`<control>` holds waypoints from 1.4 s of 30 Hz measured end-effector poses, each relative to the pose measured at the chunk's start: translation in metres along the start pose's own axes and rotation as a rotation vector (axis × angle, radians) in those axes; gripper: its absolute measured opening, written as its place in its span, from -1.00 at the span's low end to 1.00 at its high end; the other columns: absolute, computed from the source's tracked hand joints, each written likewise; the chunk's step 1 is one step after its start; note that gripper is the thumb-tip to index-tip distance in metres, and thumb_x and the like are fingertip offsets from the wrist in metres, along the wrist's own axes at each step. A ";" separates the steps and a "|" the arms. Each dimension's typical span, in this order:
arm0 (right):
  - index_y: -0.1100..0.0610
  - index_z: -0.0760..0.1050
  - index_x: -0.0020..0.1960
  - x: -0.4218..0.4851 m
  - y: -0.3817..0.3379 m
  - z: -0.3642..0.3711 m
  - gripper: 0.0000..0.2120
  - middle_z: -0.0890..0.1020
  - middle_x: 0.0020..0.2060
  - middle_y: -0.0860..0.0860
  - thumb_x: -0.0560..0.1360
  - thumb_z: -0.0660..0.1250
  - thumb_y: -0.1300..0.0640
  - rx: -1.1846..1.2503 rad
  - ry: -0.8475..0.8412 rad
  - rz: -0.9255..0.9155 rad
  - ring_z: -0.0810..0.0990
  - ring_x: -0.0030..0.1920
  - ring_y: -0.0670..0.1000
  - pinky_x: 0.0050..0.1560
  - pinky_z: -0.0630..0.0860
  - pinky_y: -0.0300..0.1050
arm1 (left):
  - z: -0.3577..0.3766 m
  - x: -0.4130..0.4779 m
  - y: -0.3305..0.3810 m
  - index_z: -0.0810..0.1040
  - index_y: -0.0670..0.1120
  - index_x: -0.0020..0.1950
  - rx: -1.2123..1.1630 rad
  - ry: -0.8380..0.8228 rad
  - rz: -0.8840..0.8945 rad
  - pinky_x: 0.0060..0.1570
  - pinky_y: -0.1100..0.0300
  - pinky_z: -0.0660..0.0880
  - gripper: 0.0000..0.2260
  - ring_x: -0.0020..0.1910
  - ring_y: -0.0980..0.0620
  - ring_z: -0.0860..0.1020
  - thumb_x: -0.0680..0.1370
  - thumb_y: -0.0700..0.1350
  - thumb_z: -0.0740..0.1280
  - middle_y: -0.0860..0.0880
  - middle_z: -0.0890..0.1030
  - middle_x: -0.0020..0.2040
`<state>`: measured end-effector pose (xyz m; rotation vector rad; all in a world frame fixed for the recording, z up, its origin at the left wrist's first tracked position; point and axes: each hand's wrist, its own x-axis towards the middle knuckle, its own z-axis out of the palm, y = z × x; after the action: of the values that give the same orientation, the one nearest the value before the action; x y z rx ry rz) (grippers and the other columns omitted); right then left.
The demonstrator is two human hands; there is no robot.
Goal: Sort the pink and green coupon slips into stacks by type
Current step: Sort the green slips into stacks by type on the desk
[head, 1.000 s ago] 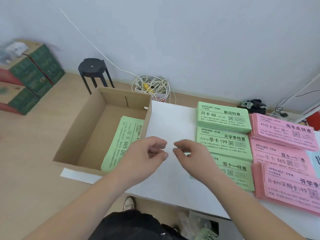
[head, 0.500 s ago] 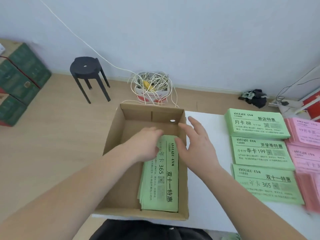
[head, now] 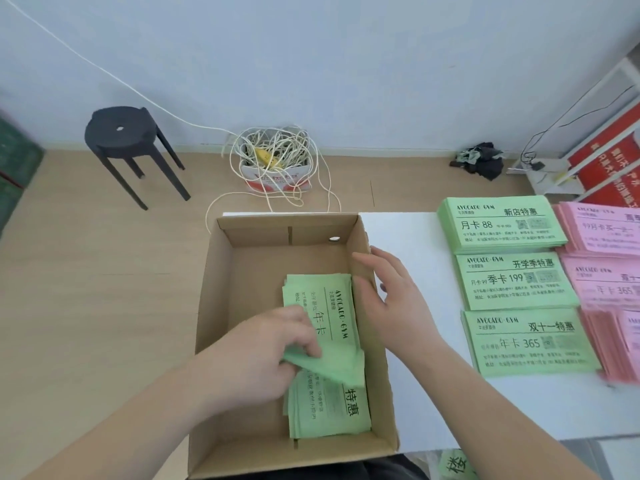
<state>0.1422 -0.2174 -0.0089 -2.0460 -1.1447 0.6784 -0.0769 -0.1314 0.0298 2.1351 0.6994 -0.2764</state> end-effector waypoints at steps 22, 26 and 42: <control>0.06 0.58 0.03 -0.035 -0.058 -0.097 -0.88 0.73 -0.06 -0.02 0.52 0.36 0.07 0.353 -0.226 -0.109 0.69 0.00 0.05 0.11 0.61 0.11 | -0.041 -0.019 0.111 0.65 0.09 0.14 -0.632 0.792 -0.116 -0.35 0.30 0.55 -0.78 -0.24 0.19 0.69 0.66 -0.20 0.30 0.15 0.74 -0.14; -0.03 0.61 0.04 -0.050 -0.024 -0.153 -0.91 0.74 -0.10 -0.05 0.59 0.39 -0.02 0.252 -0.223 -0.018 0.71 -0.08 0.03 0.05 0.63 0.10 | -0.002 -0.002 0.155 0.65 0.07 0.09 -0.704 0.823 -0.154 -0.32 0.12 0.61 -0.82 -0.20 0.05 0.71 0.66 -0.18 0.30 0.09 0.74 -0.13; -0.19 0.38 0.47 -0.162 0.170 -0.148 -0.57 0.25 0.55 -0.14 0.62 0.20 -0.19 -0.633 -0.384 -0.034 0.17 0.56 -0.04 0.43 0.33 -0.06 | 0.243 0.063 0.154 0.50 0.18 0.23 -0.626 0.672 -0.415 0.04 -0.04 0.65 -0.75 0.09 0.11 0.63 0.64 -0.14 0.29 0.18 0.64 0.10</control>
<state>0.2580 -0.4682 -0.0297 -2.4647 -1.7890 0.7841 0.0750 -0.3726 -0.0441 1.4414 1.4040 0.4264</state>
